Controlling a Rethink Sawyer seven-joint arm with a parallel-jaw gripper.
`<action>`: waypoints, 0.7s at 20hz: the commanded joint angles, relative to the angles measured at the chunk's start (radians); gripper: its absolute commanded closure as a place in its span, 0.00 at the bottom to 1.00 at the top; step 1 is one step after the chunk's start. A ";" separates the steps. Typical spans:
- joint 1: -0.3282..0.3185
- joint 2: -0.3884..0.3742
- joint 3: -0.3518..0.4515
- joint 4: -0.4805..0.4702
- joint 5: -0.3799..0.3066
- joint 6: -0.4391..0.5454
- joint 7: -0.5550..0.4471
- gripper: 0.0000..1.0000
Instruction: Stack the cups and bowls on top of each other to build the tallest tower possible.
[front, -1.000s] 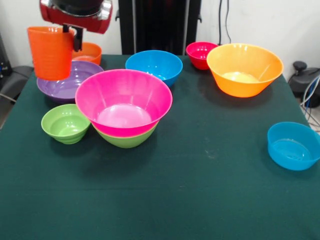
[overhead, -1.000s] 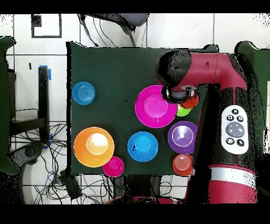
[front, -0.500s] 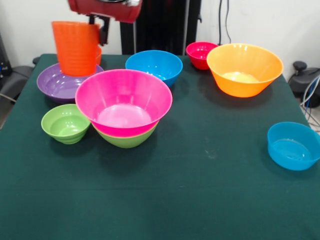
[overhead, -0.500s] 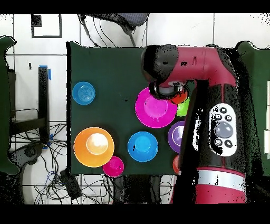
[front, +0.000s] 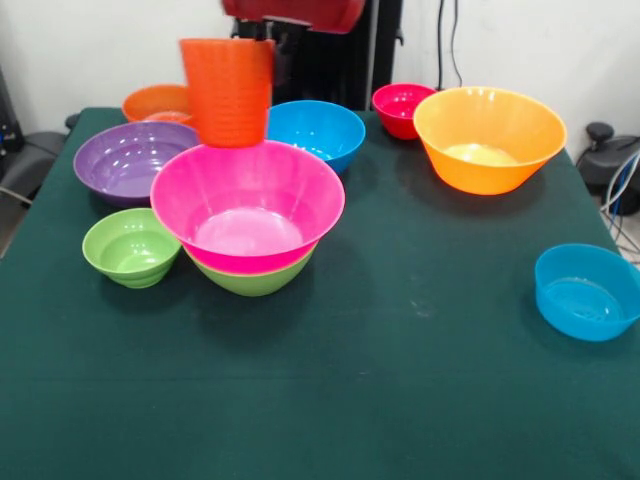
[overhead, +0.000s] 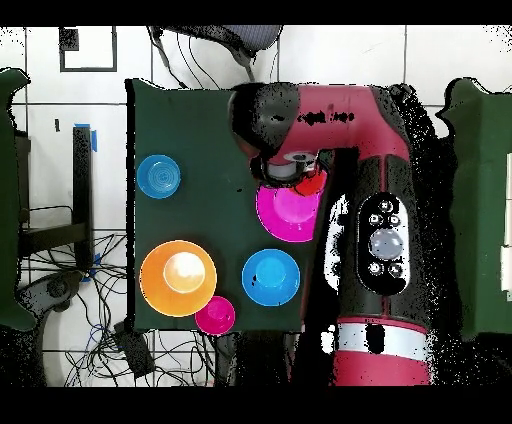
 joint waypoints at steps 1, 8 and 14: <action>0.056 0.040 -0.004 0.111 0.039 -0.007 0.210 1.00; 0.067 0.107 -0.016 0.061 0.060 0.032 0.207 1.00; 0.058 0.204 -0.003 -0.065 0.024 0.077 0.137 1.00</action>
